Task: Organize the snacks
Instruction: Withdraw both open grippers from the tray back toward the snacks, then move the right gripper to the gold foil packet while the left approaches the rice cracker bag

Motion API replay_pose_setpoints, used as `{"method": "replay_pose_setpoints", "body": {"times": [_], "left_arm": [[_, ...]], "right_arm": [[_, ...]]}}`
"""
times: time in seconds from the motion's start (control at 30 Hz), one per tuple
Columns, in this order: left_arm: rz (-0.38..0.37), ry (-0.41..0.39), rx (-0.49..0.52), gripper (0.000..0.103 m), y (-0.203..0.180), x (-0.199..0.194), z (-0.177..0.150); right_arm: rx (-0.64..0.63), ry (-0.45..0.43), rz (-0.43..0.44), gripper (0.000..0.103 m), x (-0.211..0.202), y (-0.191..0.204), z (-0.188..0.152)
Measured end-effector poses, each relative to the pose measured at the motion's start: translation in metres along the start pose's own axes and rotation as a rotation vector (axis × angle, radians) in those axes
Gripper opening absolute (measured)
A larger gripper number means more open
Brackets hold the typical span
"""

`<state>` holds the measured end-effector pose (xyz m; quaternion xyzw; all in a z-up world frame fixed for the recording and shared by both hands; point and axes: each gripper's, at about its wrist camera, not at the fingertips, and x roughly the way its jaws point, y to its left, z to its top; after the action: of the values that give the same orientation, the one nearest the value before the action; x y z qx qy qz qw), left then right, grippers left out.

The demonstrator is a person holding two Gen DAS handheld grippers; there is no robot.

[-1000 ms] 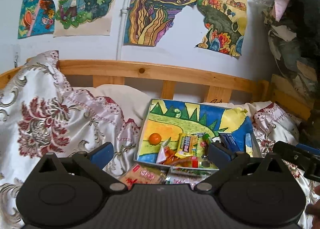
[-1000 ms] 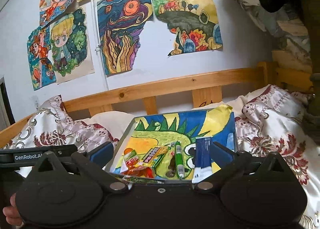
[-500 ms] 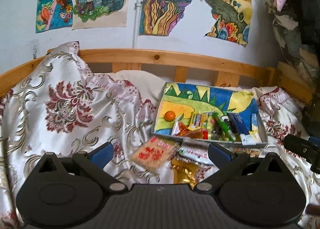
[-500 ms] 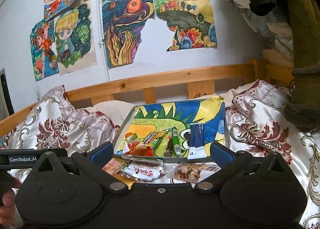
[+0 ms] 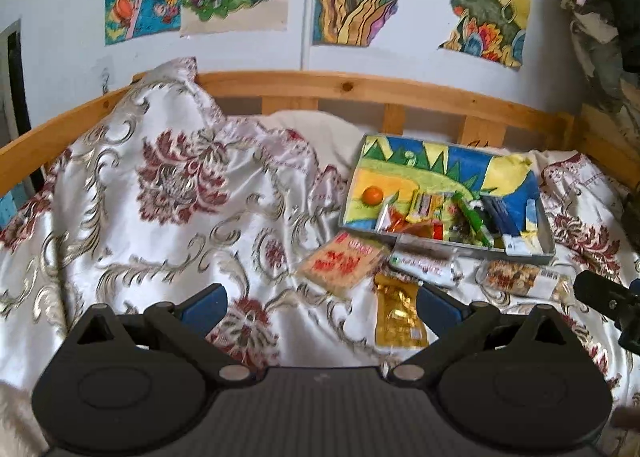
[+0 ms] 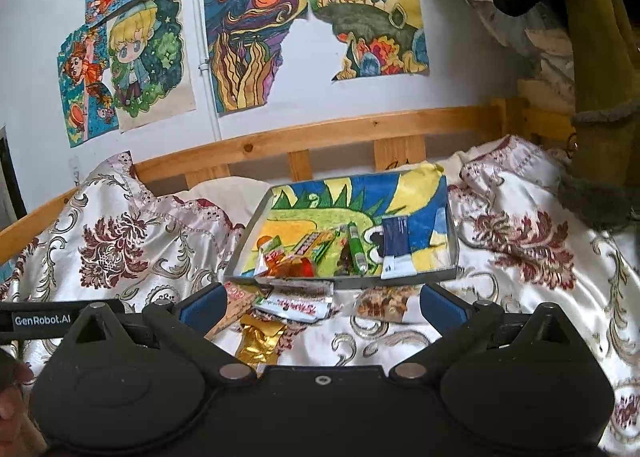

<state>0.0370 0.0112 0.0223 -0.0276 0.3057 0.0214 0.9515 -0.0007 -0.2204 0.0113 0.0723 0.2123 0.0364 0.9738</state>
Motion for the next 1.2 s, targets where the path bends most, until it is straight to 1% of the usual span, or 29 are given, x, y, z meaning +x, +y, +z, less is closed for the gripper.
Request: {"method": "replay_pose_setpoints", "body": {"times": [0.23,0.37,0.47,0.6,0.7,0.73,0.8,0.87,1.03,1.2], "left_arm": [[0.000,0.044,-0.022,0.102,0.014,-0.017,0.001],[0.031,0.068,-0.029,0.102,0.021,-0.022,0.012],[0.041,0.086,-0.016,0.102,0.021,-0.024,0.023],[0.013,0.099,0.017,0.102,0.016,-0.024,0.038],[-0.006,0.078,0.082,0.102,0.008,-0.023,0.041],[0.000,0.071,0.116,0.102,0.005,-0.020,0.041],[0.020,0.072,0.151,0.102,0.001,-0.013,0.041],[0.028,0.086,0.163,0.102,-0.001,-0.005,0.042],[0.047,0.104,0.199,0.102,0.000,0.022,0.049],[0.041,0.148,0.222,0.102,0.003,0.061,0.059]], "right_arm": [[-0.040,0.038,-0.009,0.102,-0.018,0.020,-0.003],[-0.050,0.058,-0.031,0.102,-0.028,0.030,0.003],[-0.033,0.073,-0.047,0.102,-0.031,0.033,0.011],[-0.001,0.097,-0.052,0.102,-0.031,0.038,0.019],[-0.036,0.103,-0.066,0.102,-0.027,0.043,0.023],[-0.052,0.101,-0.075,0.102,-0.025,0.043,0.023],[-0.067,0.109,-0.083,0.102,-0.019,0.042,0.023],[-0.074,0.124,-0.091,0.102,-0.010,0.040,0.024],[-0.099,0.129,-0.075,0.102,0.014,0.036,0.027],[-0.122,0.138,-0.054,0.102,0.046,0.030,0.029]]}}
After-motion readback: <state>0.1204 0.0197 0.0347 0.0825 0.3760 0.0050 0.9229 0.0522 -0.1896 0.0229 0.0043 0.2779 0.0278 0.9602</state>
